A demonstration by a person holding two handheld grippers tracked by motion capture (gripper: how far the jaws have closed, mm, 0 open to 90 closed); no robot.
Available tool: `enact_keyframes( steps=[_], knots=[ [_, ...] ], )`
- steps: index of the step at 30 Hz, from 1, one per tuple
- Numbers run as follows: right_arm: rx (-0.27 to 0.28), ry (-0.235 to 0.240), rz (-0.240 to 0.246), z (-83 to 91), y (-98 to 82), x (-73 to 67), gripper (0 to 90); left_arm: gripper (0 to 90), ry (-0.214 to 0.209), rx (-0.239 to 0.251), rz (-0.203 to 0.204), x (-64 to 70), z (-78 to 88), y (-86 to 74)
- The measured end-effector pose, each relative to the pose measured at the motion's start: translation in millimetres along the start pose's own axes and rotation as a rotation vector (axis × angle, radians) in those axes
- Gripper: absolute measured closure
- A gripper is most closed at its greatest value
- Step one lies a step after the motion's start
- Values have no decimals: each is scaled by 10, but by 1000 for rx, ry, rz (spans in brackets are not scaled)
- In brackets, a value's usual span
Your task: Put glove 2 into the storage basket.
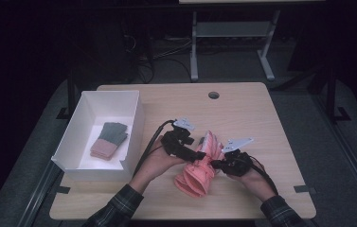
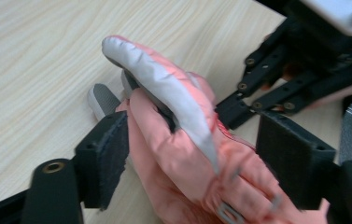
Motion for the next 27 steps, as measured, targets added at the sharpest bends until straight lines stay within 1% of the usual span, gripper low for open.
enact_keyframes(
  steps=[2,3,4,6,7,8,11,13,14,15,16,18,19,20,21,23,24,25,27],
  knots=[
    [-2,1,-5,2,-1,-3,900,218,-1,-2,10,-27,-79,-14],
    [1,3,-6,0,1,-6,900,214,-1,-12,14,-43,-120,-33],
    [0,-1,1,-1,-1,2,900,197,-3,-20,26,-46,-151,-49],
    [1,2,-11,-1,1,-8,900,183,-7,-31,24,-63,-215,-80],
    [1,2,-10,-2,1,-7,900,181,-16,-37,29,-62,-252,-100],
    [2,-1,-3,-3,0,-1,900,176,-17,-41,35,-66,-274,-113],
    [0,-2,-8,-8,-3,-8,900,163,-23,-52,43,-91,-319,-159],
    [-4,-5,-11,-12,-6,-12,900,147,-17,-60,54,-159,-375,-231],
    [-7,-7,-9,-19,-11,-12,900,135,-20,-57,68,-165,-396,-247],
    [-9,-9,-6,-25,-15,-12,900,134,-38,-66,79,-181,-416,-289],
    [-12,-15,-1,-35,-20,-10,900,127,-46,-64,88,-188,-435,-309],
    [-16,-17,1,-48,-30,-13,900,126,-79,-65,107,-211,-468,-363],
    [-16,-17,1,-48,-30,-13,900,126,-79,-65,107,-211,-468,-363],
    [-22,-21,3,-55,-39,-13,900,126,-106,-79,116,-221,-500,-411],
    [-24,-23,9,-58,-42,-12,900,126,-122,-80,132,-221,-516,-425],
    [-27,-28,13,-63,-45,-14,900,126,-145,-85,138,-216,-545,-452],
    [-27,-30,15,-68,-47,-15,900,127,-153,-86,151,-207,-556,-457],
    [-27,-30,15,-68,-47,-15,900,126,-153,-86,151,-207,-556,-457],
    [-28,-29,15,-74,-52,-13,900,127,-181,-93,167,-190,-582,-480]
  ],
)
Point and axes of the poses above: each handheld gripper's, and its own axes: z roughly backward along the jaws, y roughly out of its top, x roughly to its right, the point moved 10 cm from there along -z, roughly forward along the jaws, and after that the axes turned 3 degrees about -z, right-handed, at the moved point
